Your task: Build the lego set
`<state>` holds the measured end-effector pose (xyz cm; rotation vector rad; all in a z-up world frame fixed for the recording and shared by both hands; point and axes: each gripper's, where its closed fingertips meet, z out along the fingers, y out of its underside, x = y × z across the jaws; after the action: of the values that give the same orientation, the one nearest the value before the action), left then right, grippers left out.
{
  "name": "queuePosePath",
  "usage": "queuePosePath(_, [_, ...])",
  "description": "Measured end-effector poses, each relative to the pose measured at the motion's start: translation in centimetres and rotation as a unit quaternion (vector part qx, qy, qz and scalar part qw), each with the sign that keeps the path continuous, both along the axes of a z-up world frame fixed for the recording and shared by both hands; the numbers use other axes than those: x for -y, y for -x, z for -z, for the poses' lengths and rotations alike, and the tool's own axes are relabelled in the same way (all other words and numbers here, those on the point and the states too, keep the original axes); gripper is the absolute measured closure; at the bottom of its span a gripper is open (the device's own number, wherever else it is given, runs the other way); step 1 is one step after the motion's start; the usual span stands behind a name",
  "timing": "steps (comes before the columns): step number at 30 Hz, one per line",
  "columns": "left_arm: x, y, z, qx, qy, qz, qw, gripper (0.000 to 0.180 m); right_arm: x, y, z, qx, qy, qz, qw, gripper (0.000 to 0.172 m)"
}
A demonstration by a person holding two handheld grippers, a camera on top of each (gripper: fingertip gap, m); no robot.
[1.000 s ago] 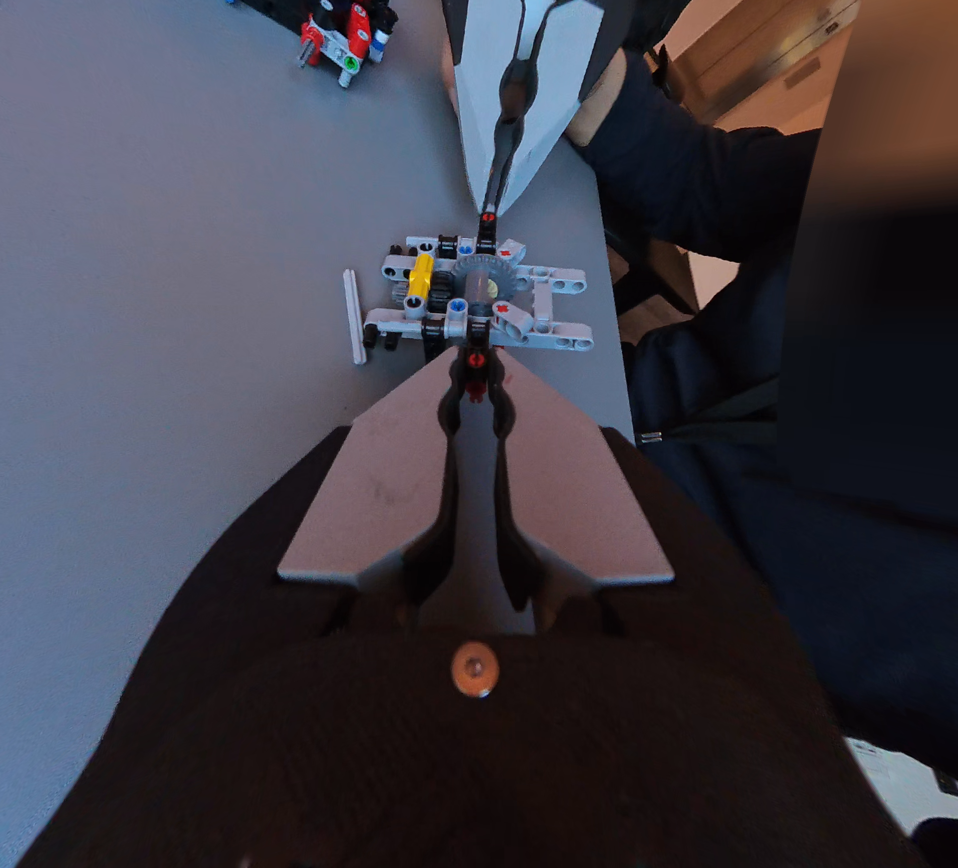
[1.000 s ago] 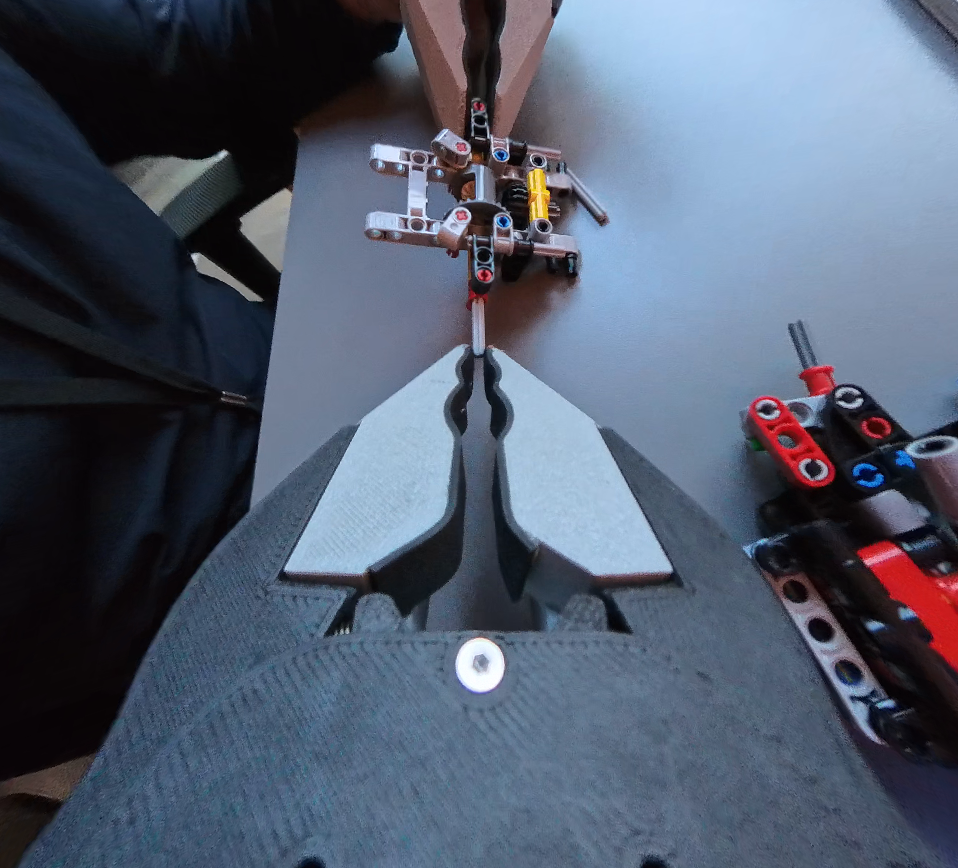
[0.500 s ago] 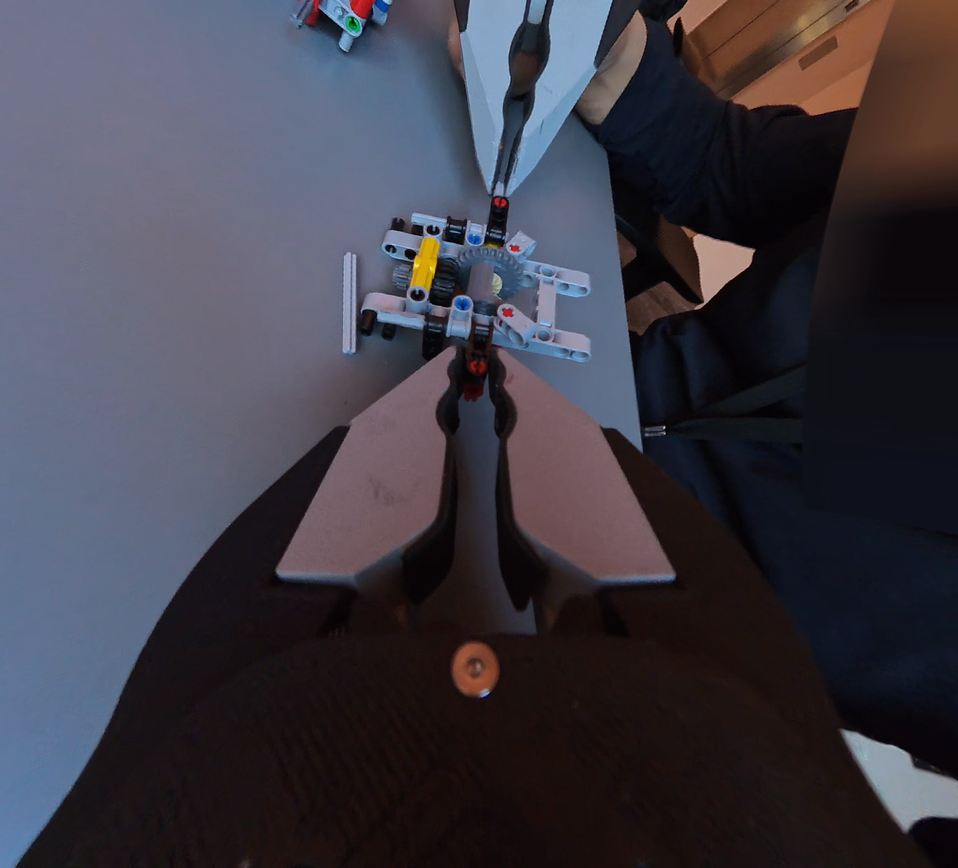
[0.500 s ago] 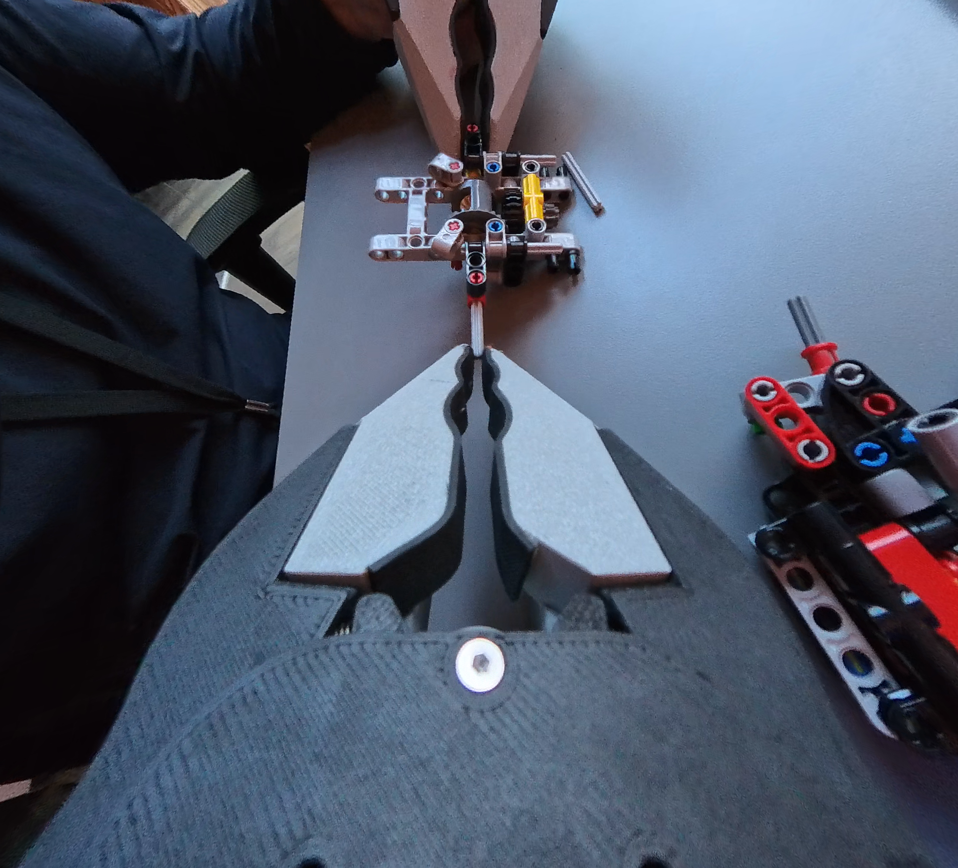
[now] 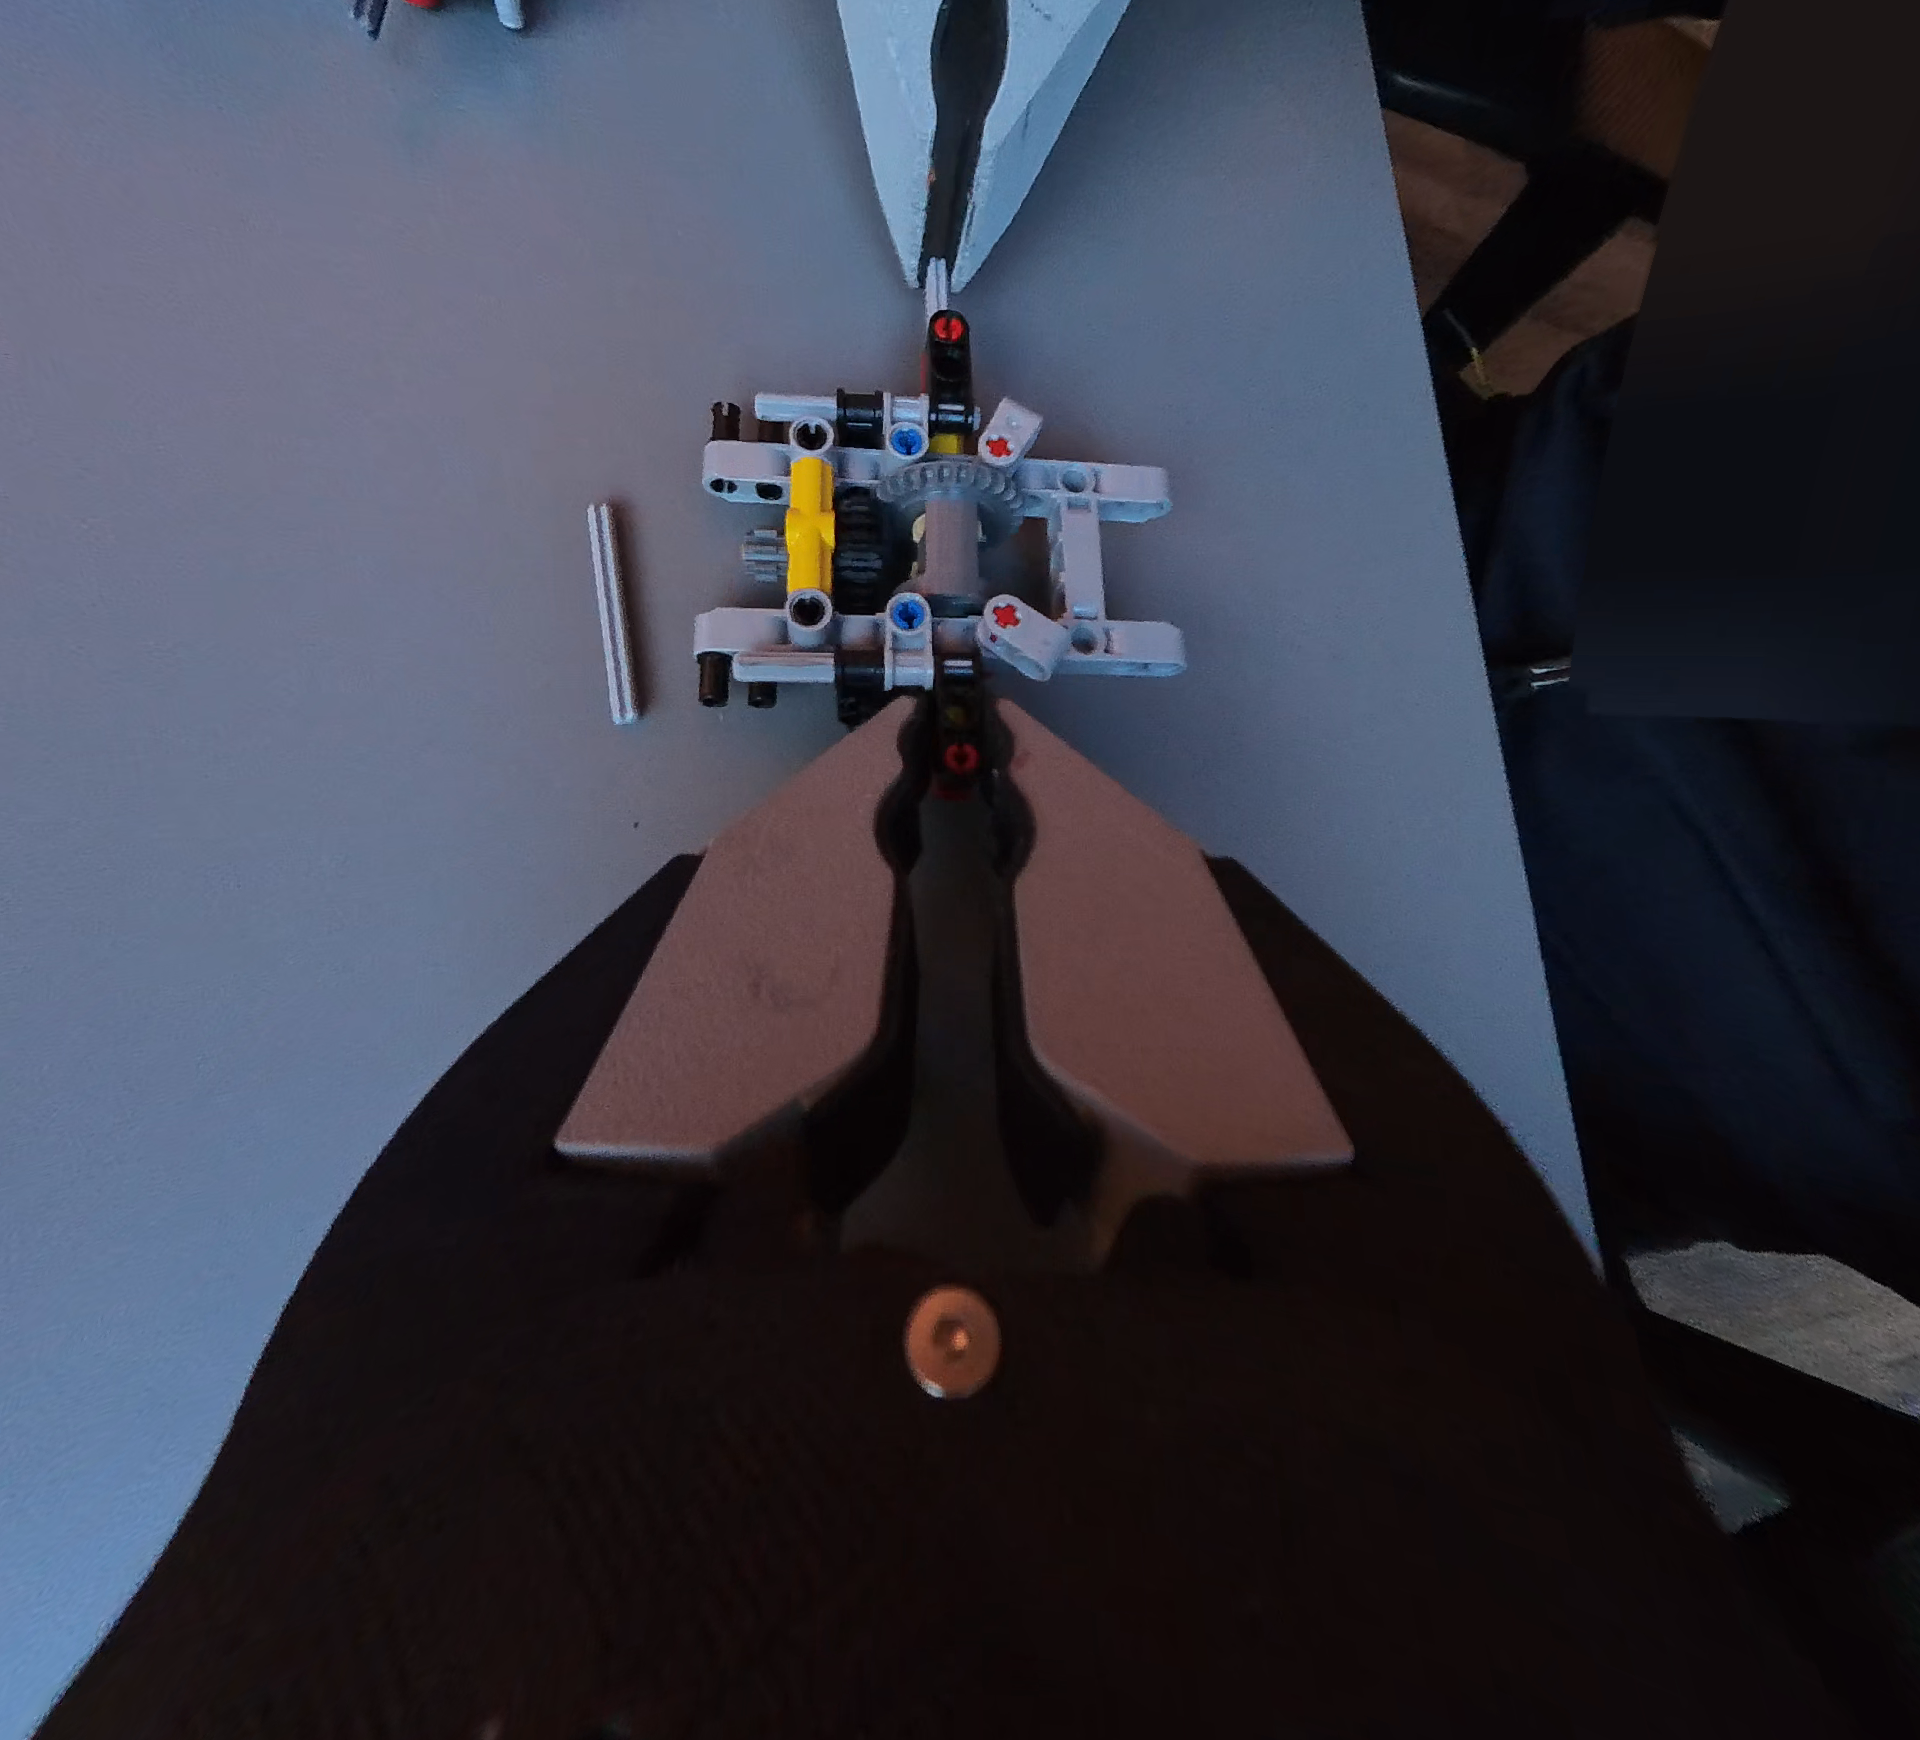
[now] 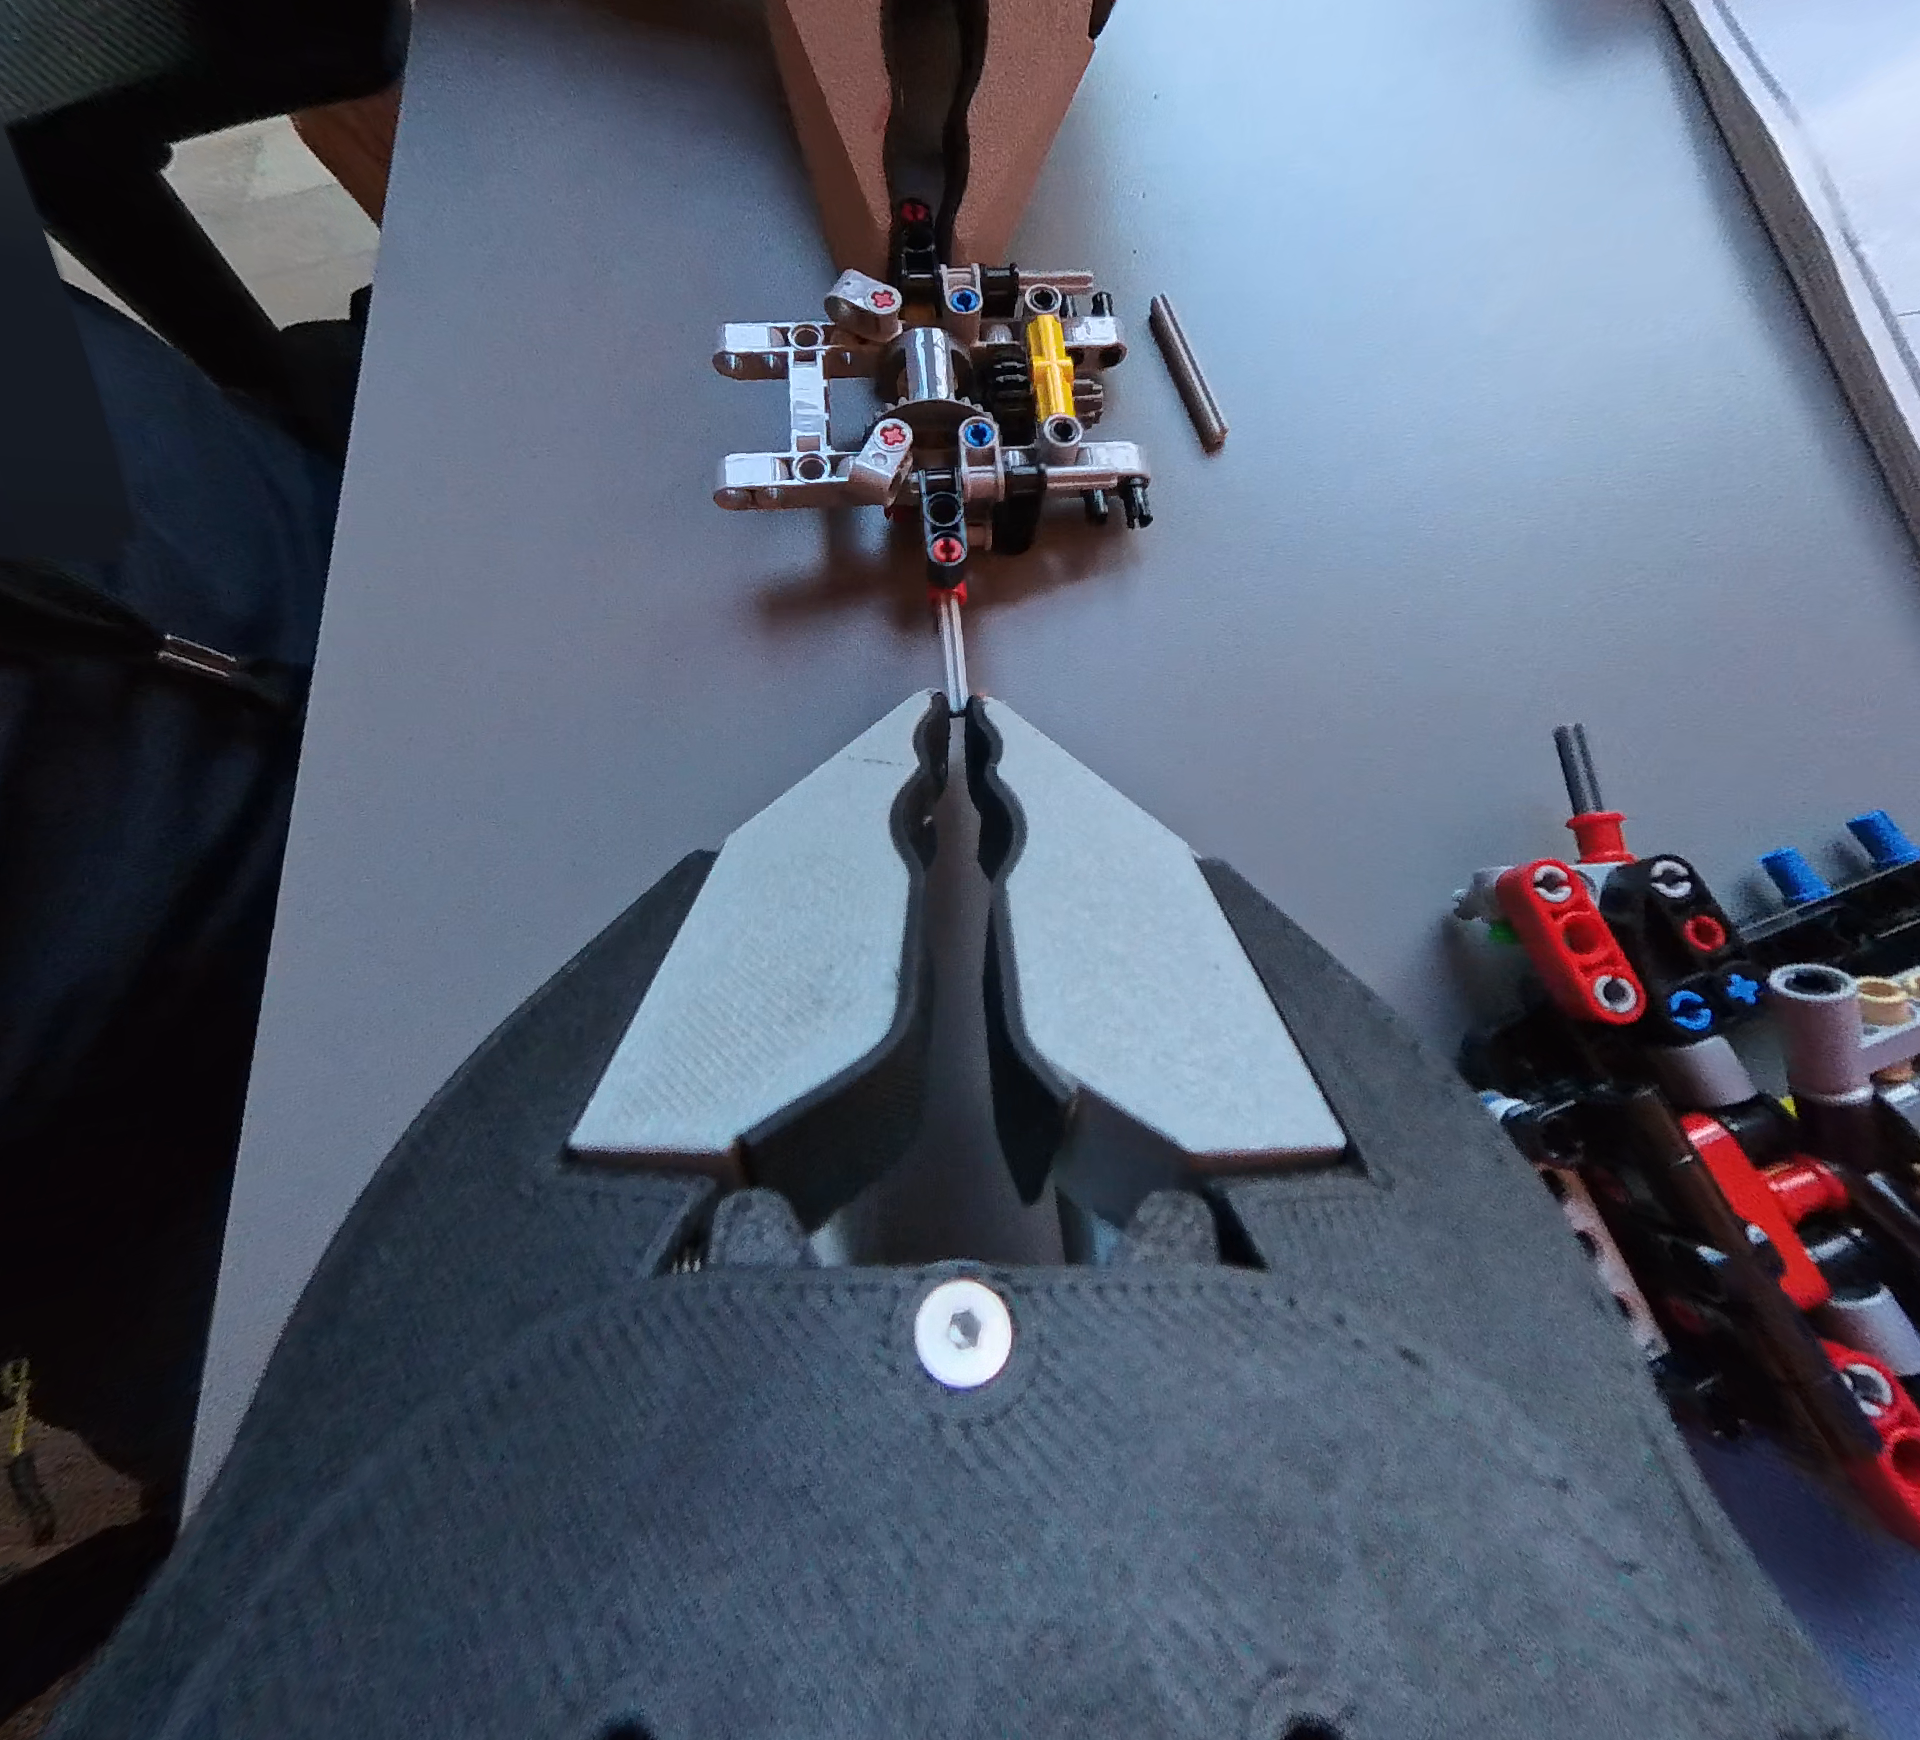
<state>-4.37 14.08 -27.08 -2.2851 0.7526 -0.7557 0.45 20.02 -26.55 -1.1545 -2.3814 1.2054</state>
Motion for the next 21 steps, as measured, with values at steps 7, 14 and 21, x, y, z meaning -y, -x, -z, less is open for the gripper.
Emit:
queuePosePath(7, [-0.06,-0.18,0.01,0.0,0.003,-0.004,1.0,0.176,-0.05,0.03,0.19,0.005,-0.009,0.001,1.0,0.172])
queuePosePath(14, [-0.04,-0.3,-0.01,0.002,0.009,-0.006,1.0,0.176,-0.05,0.09,0.3,0.005,-0.019,0.002,1.0,0.171])
queuePosePath(21, [-0.07,-0.32,-0.02,0.0,0.012,-0.006,1.0,0.176,0.16,-0.02,0.26,0.006,-0.019,-0.002,1.0,0.172])
